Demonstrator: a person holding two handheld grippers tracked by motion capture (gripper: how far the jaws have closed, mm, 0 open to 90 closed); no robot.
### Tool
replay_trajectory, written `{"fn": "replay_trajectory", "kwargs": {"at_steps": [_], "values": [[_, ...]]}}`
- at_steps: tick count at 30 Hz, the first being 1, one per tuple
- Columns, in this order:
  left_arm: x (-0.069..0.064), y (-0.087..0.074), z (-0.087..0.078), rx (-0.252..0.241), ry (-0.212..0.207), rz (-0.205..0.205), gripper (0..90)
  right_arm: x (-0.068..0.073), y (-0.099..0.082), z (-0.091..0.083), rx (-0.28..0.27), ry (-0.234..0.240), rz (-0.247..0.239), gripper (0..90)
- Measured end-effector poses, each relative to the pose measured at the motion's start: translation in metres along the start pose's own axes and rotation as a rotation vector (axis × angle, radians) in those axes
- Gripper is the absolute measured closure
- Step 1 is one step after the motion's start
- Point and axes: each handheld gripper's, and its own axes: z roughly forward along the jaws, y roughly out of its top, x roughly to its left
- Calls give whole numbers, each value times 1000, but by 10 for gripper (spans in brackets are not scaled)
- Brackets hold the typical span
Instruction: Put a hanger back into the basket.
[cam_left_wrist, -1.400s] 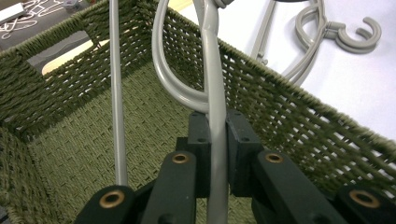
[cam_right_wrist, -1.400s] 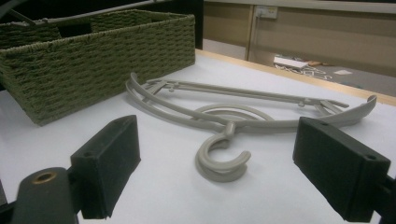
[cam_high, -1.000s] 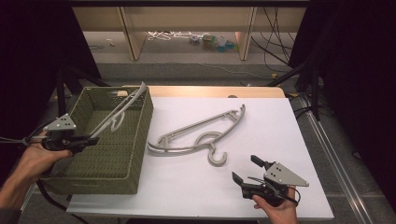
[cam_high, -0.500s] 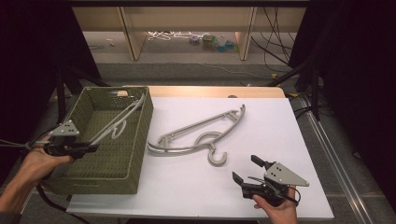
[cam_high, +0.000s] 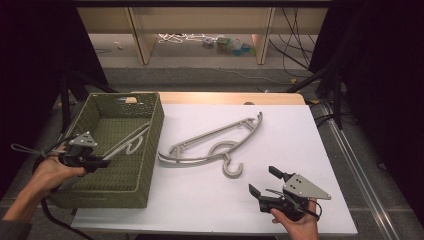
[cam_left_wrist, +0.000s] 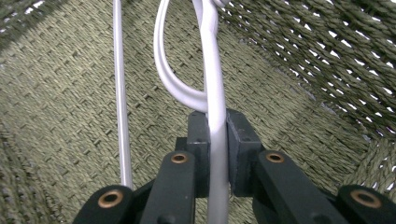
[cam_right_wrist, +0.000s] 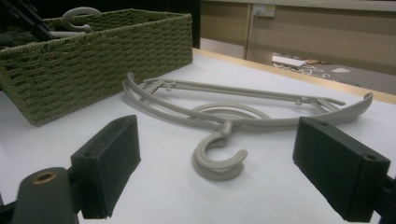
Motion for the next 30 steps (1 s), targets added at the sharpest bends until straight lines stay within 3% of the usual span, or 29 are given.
{"fn": "replay_trajectory", "kwargs": {"at_steps": [2,4,7,10,12,13,14,18,19,20,23,27,30], "values": [[2,2,0,57,-26,41,806,0,-1,1,-4,16,15,157],[0,3,6,62,-14,22,801,0,0,0,-1,5,0,157],[0,4,6,81,-20,41,775,0,0,-1,6,4,1,157],[-3,4,4,41,-22,8,748,0,0,0,-3,12,7,157],[-2,4,2,66,-22,40,735,0,0,0,2,0,1,157],[-3,4,2,51,-19,18,715,0,0,0,1,1,3,157],[-5,4,1,2,-9,-7,698,0,0,0,1,0,2,157],[-8,8,-7,-45,11,-21,636,0,-1,1,-11,15,15,157],[-10,10,-10,-71,26,-24,596,0,0,-1,16,2,3,157],[-15,14,-16,-123,49,-58,583,0,0,0,1,0,1,157],[-20,17,-22,-147,47,-64,541,0,0,0,1,8,7,157],[-34,25,-32,-158,51,-32,466,0,0,0,1,1,1,157],[-46,32,-36,-222,62,-30,418,0,0,0,-3,8,1,158]]}}
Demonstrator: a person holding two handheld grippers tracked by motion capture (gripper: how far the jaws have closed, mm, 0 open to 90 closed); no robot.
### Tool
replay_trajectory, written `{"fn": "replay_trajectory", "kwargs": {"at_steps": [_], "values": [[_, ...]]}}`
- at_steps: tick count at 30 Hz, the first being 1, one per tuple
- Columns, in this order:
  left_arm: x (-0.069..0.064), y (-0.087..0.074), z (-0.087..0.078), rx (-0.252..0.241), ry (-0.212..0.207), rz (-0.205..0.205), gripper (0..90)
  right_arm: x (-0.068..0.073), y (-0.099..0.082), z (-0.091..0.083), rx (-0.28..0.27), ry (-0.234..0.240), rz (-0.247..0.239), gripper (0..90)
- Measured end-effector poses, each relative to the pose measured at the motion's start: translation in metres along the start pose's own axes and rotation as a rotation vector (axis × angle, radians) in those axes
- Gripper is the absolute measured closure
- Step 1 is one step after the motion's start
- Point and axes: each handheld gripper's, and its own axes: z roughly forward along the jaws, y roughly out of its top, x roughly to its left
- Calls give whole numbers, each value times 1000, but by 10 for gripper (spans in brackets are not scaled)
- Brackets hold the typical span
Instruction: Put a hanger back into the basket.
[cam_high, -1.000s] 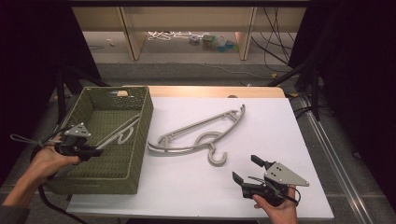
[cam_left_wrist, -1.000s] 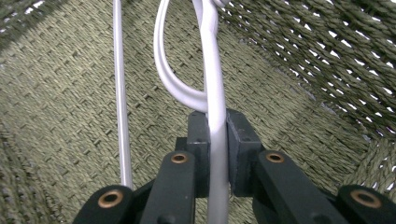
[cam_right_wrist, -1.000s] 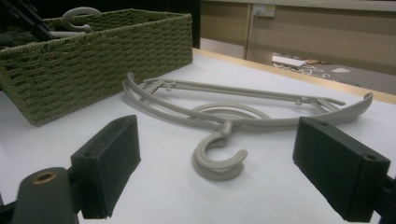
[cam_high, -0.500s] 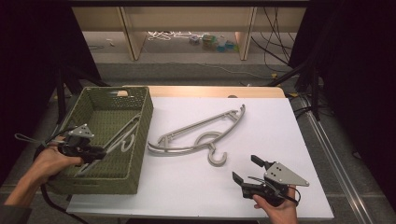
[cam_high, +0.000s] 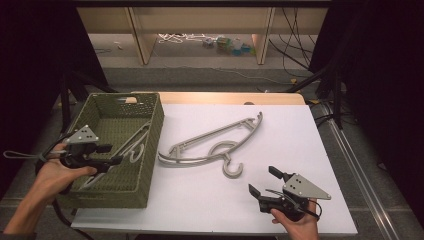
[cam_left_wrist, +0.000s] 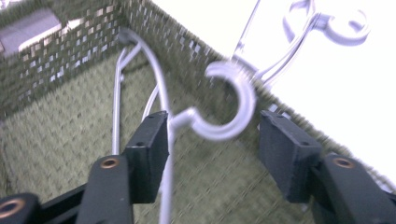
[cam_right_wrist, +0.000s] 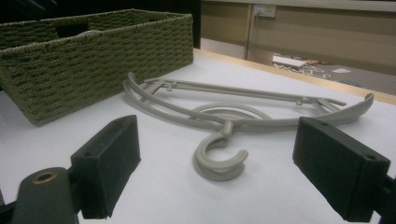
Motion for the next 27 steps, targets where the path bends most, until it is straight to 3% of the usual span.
{"fn": "replay_trajectory", "kwargs": {"at_steps": [3,9,10,11,14,23,26,27], "values": [[-12,9,-1,-81,4,-37,411,0,0,0,1,1,1,157],[-28,22,-3,-123,-3,-36,343,0,0,0,1,1,1,157],[-31,24,-1,-155,-6,-44,343,0,0,0,1,1,1,157],[-34,27,-3,-137,-11,-49,334,0,0,0,0,2,0,157],[-44,32,1,-208,-34,-81,314,0,0,0,6,5,0,158],[-78,42,11,-231,-70,-44,287,0,0,-1,-7,1,-1,157],[-95,46,15,-234,-114,-16,285,1,0,0,-10,9,9,157],[-95,46,15,-234,-114,-16,283,1,0,0,-10,9,9,157]]}}
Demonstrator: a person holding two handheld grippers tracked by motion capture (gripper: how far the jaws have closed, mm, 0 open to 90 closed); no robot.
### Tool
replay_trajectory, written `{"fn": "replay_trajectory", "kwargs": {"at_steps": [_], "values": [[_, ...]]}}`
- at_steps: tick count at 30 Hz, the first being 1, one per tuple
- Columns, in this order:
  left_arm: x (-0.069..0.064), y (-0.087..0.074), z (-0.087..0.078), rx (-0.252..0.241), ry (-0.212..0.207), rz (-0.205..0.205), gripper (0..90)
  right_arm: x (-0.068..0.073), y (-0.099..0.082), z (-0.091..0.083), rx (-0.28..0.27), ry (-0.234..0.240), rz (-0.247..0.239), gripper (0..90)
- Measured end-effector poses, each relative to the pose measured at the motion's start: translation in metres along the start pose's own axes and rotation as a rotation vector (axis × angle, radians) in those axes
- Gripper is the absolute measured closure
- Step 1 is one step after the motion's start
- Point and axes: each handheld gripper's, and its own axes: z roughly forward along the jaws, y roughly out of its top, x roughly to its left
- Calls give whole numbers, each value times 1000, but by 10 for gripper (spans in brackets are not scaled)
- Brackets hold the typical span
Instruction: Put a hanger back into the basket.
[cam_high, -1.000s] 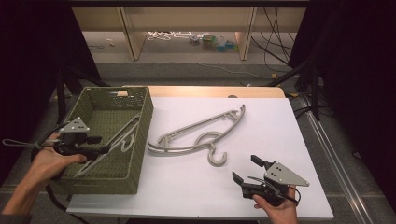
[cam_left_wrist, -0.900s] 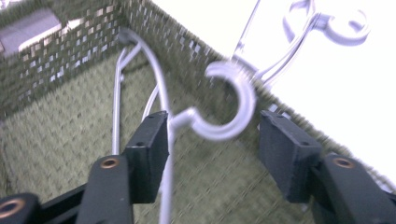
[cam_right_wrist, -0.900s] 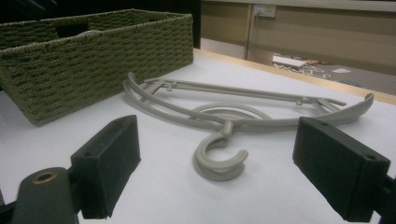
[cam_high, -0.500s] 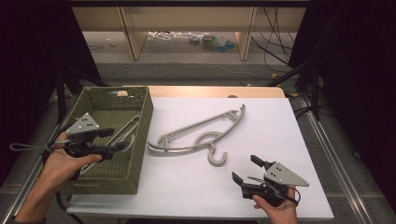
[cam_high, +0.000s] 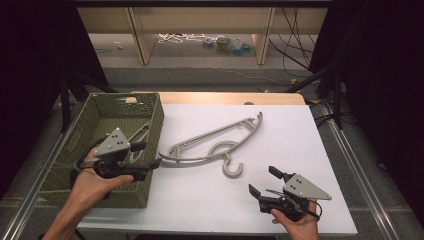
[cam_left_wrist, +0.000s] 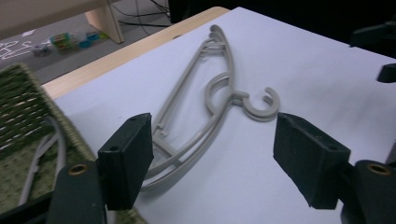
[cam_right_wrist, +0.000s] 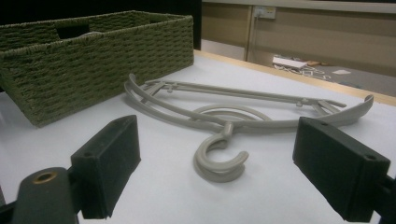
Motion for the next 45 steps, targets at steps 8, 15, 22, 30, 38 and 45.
{"fn": "replay_trajectory", "kwargs": {"at_steps": [8,15,22,30,38,45], "values": [[-18,-2,25,-3,-70,-28,280,1,0,0,19,-3,-9,157],[-33,-1,48,0,-55,2,287,0,0,0,20,-5,-13,157],[-43,7,62,11,-69,11,304,0,-1,0,15,-3,-11,157],[-54,24,92,3,-95,26,292,-1,-1,-1,5,-3,1,157],[-47,33,114,19,-101,12,290,-1,-1,-2,-2,19,7,157],[-46,39,131,22,-109,13,278,-2,0,-4,-1,13,8,157]]}}
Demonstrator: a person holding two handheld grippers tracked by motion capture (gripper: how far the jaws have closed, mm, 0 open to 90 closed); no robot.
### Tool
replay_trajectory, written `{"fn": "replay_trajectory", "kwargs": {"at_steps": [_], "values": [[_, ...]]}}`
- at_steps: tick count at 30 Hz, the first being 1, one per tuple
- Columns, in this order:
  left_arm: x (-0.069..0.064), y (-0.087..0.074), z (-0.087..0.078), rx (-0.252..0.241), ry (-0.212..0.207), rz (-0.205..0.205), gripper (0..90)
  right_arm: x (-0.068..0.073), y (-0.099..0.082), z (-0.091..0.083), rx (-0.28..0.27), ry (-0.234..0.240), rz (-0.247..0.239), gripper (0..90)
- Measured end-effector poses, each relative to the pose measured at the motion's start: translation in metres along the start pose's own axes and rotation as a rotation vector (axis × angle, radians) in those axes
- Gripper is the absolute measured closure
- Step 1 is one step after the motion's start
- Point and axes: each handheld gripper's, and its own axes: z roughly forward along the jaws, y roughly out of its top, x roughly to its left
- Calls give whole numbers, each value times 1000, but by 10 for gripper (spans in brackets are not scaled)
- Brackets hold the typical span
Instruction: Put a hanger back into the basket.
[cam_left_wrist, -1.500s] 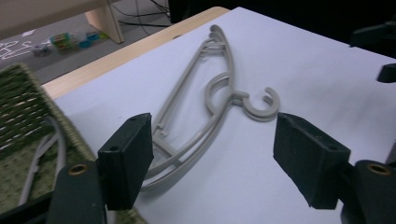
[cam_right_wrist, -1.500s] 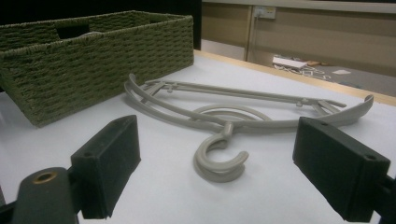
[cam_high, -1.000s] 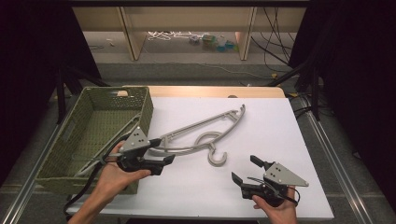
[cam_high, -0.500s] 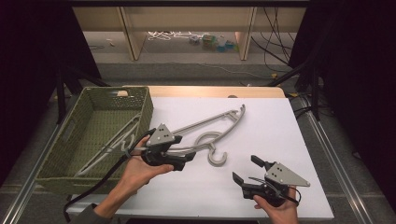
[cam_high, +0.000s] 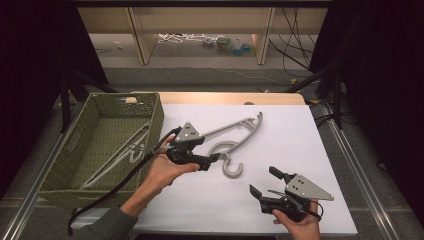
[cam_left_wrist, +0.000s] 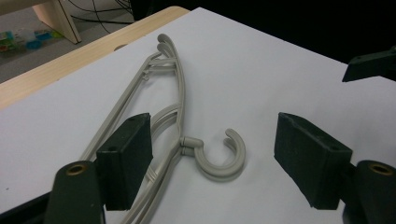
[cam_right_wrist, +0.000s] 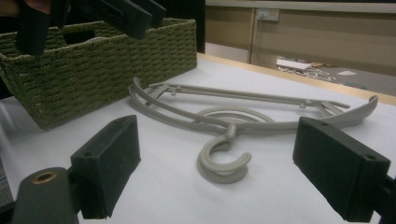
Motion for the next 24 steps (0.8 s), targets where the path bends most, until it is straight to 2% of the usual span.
{"fn": "replay_trajectory", "kwargs": {"at_steps": [4,7,8,10,12,13,14,17,18,20,22,24], "values": [[1,0,5,0,8,-9,263,1,-1,1,-8,8,6,157],[4,-1,8,15,-6,-10,235,0,0,0,-3,1,0,157],[5,-1,8,22,-1,10,235,0,0,0,-3,1,0,157],[6,-2,10,28,-1,13,228,0,0,2,-10,2,3,157],[6,-1,13,20,7,-7,228,0,0,1,-4,3,0,157],[8,-1,13,32,8,4,228,0,0,2,-7,8,4,157],[8,0,15,25,4,-14,228,1,0,2,-7,7,3,157],[9,1,18,32,6,-4,228,1,0,1,6,1,-5,157],[9,2,19,36,9,-6,229,1,0,2,-14,8,3,157],[9,4,19,44,20,21,233,0,0,1,0,4,-2,157],[9,8,20,29,28,10,234,0,0,2,-3,5,-6,157],[8,13,21,30,23,25,237,0,0,2,11,-8,-12,157]]}}
